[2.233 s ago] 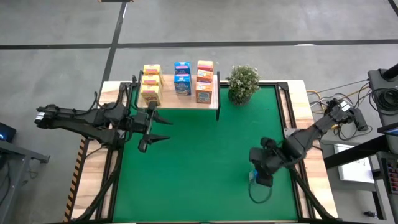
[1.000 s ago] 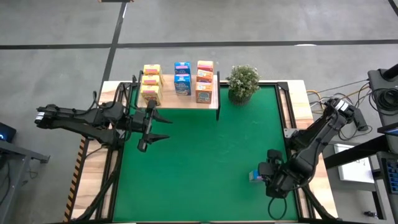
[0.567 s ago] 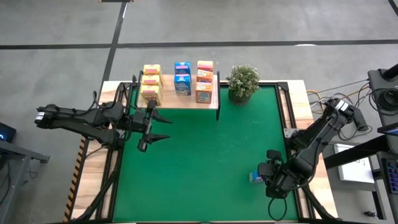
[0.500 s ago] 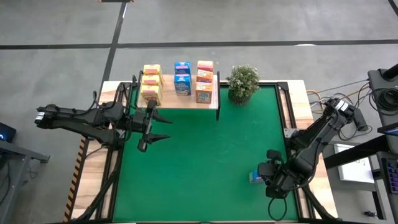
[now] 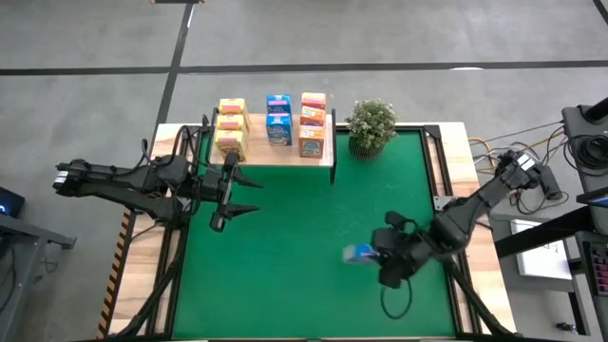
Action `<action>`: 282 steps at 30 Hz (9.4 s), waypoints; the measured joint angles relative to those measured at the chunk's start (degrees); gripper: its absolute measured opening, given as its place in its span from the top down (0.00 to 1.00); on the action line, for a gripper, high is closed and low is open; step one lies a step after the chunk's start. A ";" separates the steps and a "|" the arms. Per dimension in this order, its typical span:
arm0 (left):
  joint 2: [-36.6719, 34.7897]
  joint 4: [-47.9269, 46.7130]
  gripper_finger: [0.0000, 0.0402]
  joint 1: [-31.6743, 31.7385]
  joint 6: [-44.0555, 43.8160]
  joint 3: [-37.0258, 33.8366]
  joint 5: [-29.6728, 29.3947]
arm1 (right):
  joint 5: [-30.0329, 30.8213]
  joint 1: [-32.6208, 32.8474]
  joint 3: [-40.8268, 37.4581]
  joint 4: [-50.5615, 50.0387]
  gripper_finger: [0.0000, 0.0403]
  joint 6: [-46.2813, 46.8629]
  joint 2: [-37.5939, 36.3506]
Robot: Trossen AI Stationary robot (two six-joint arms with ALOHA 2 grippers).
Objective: Stack cereal on shelf
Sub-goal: Put the blue cereal box on the shelf
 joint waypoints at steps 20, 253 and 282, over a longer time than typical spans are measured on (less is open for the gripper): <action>-6.31 -6.04 0.42 0.01 1.64 -0.02 -0.09 | -4.16 -25.71 11.56 23.54 0.72 -42.89 0.70; -7.45 -5.83 0.42 0.00 9.32 0.15 -0.04 | -18.11 -53.29 50.38 20.09 0.97 -73.85 37.53; -7.45 -5.79 0.42 0.00 9.30 0.15 -0.06 | -18.07 -53.29 50.42 19.36 0.97 -79.09 37.31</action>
